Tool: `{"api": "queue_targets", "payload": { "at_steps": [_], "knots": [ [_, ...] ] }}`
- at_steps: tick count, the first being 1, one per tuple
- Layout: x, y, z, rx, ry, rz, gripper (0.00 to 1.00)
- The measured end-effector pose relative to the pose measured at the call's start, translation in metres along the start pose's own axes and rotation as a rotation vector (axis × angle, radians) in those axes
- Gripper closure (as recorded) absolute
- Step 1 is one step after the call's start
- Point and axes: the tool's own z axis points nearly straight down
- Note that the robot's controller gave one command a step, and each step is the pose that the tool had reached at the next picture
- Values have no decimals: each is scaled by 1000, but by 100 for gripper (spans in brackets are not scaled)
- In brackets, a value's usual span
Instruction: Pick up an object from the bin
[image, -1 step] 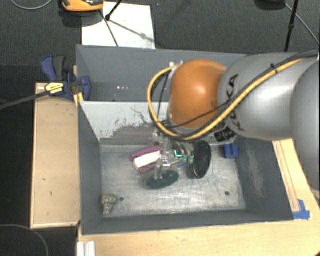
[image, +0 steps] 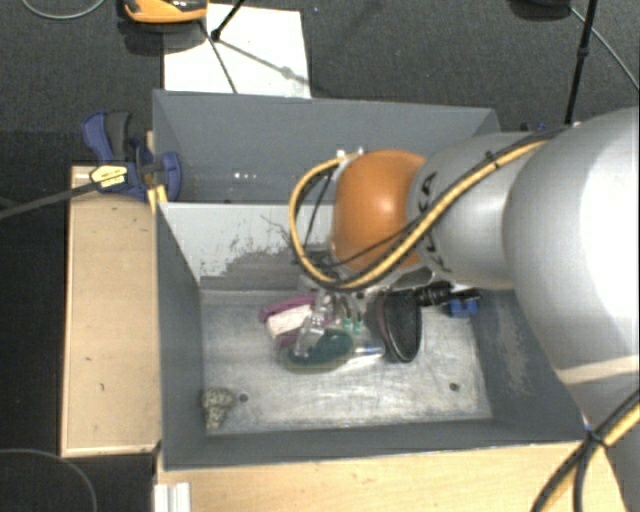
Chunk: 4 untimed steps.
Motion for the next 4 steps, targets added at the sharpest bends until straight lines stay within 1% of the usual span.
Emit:
{"api": "queue_targets", "payload": {
  "at_steps": [1,2,3,4],
  "knots": [
    [5,0,5,5,19,2,100],
    [3,2,6,6,17,55,100],
    [5,12,2,11,15,108,100],
    [8,52,-103,7,14,113,100]
  ]
}}
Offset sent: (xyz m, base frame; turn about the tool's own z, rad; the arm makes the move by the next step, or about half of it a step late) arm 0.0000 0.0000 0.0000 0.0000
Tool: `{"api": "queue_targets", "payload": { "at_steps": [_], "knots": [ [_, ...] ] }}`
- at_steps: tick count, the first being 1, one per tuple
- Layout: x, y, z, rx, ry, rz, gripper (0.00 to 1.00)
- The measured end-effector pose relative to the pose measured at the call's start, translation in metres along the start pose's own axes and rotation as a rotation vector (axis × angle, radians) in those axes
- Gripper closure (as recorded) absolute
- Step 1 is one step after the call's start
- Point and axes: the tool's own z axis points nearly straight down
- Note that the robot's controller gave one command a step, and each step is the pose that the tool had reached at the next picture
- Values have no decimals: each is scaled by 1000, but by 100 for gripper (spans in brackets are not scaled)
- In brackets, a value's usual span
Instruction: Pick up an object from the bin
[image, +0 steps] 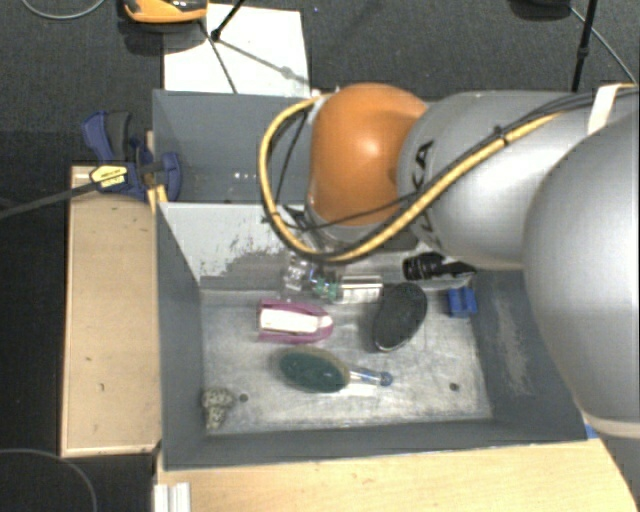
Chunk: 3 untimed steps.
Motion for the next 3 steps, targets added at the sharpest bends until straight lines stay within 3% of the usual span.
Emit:
{"api": "queue_targets", "payload": {
  "at_steps": [1,2,3],
  "knots": [
    [1,-3,5,7,7,2,0],
    [-17,-66,61,9,11,-241,0],
    [-5,-49,105,0,-16,-162,0]
  ]
}}
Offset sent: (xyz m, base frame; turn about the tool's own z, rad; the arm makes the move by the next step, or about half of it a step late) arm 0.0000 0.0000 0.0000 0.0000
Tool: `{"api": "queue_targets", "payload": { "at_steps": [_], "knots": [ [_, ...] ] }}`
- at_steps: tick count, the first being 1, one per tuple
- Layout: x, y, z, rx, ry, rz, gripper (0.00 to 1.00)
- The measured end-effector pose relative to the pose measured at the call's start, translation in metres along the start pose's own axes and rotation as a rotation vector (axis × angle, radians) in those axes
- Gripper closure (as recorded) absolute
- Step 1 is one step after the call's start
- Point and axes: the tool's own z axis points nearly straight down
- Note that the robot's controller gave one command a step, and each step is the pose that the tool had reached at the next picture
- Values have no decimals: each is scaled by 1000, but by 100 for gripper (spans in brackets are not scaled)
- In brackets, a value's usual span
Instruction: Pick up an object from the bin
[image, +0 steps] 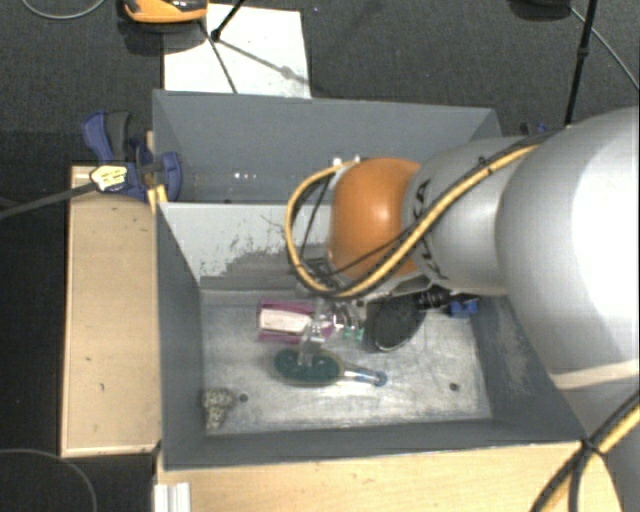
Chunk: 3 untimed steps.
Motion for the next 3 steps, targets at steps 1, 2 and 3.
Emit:
{"api": "queue_targets", "payload": {
  "at_steps": [1,2,3],
  "knots": [
    [1,2,2,-2,1,1,100],
    [-13,34,-177,-2,15,-274,100],
    [-12,33,-173,0,23,-274,0]
  ]
}}
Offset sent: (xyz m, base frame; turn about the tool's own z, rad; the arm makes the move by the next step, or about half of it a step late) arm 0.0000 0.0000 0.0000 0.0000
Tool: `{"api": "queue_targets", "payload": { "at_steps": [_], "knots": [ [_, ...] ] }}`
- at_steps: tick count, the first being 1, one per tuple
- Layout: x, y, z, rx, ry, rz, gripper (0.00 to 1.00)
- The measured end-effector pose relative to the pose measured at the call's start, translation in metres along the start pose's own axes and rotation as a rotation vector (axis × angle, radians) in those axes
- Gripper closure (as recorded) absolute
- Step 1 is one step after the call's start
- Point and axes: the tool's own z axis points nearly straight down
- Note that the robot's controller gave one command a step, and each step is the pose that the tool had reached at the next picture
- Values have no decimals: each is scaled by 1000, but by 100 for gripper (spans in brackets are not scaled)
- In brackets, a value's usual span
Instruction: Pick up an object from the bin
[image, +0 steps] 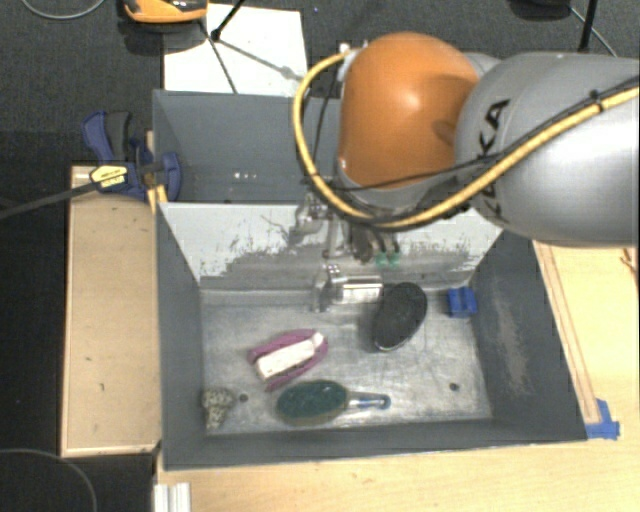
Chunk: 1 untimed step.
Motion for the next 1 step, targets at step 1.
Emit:
{"api": "queue_targets", "payload": {
  "at_steps": [1],
  "knots": [
    [39,-52,174,0,9,-295,0]
  ]
}}
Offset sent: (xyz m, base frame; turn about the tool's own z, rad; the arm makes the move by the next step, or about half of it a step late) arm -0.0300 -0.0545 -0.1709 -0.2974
